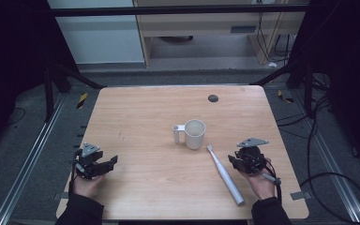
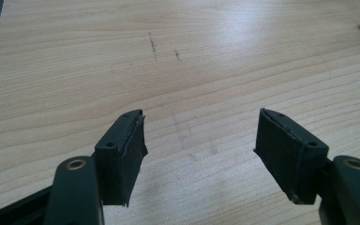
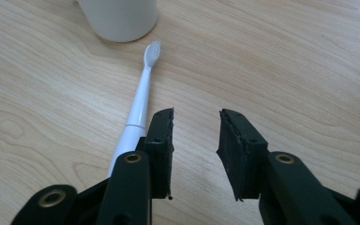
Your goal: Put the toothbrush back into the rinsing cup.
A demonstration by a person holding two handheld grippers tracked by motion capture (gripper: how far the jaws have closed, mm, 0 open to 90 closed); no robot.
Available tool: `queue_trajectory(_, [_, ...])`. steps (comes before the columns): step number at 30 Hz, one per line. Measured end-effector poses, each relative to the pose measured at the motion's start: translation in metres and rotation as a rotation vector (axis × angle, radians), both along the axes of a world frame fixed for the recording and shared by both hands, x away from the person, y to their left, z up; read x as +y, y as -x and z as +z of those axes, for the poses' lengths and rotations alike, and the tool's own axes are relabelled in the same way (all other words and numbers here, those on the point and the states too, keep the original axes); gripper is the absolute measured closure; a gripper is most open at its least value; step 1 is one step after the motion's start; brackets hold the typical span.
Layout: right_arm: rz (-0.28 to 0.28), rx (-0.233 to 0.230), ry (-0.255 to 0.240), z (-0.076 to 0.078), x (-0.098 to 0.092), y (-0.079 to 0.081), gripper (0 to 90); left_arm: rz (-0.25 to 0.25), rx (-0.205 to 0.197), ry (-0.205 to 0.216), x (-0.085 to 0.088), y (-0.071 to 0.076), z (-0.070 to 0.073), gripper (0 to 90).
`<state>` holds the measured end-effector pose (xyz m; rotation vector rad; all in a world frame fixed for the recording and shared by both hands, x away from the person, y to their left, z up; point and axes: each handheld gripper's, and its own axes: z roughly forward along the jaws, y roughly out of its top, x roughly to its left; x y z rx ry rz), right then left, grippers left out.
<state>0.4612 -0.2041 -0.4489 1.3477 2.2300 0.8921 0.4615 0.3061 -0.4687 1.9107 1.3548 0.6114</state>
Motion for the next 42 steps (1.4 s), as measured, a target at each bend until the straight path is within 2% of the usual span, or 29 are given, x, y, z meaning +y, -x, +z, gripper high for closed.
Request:
queue_trajectory(9, [0.02, 0.022, 0.018, 0.006, 0.011, 0.002, 57.8, -0.007, 0.005, -0.007, 0.0, -0.001, -0.001, 32.1])
queue_trajectory(17, [0.027, 0.064, 0.033, 0.009, 0.021, 0.002, 52.3, -0.011, 0.007, -0.009, 0.0, 0.0, -0.001, 32.0])
queue_trajectory(20, [0.034, 0.093, 0.043, 0.008, 0.026, 0.0, 49.7, -0.009, 0.009, -0.006, -0.001, -0.001, -0.001, 31.8])
queue_trajectory(30, [0.047, 0.144, 0.072, 0.003, 0.037, -0.003, 47.9, -0.012, 0.013, -0.007, -0.001, -0.001, -0.002, 31.7])
queue_trajectory(42, [0.058, 0.199, 0.093, -0.006, 0.046, -0.008, 50.2, -0.016, 0.019, -0.014, -0.001, -0.002, -0.002, 31.6])
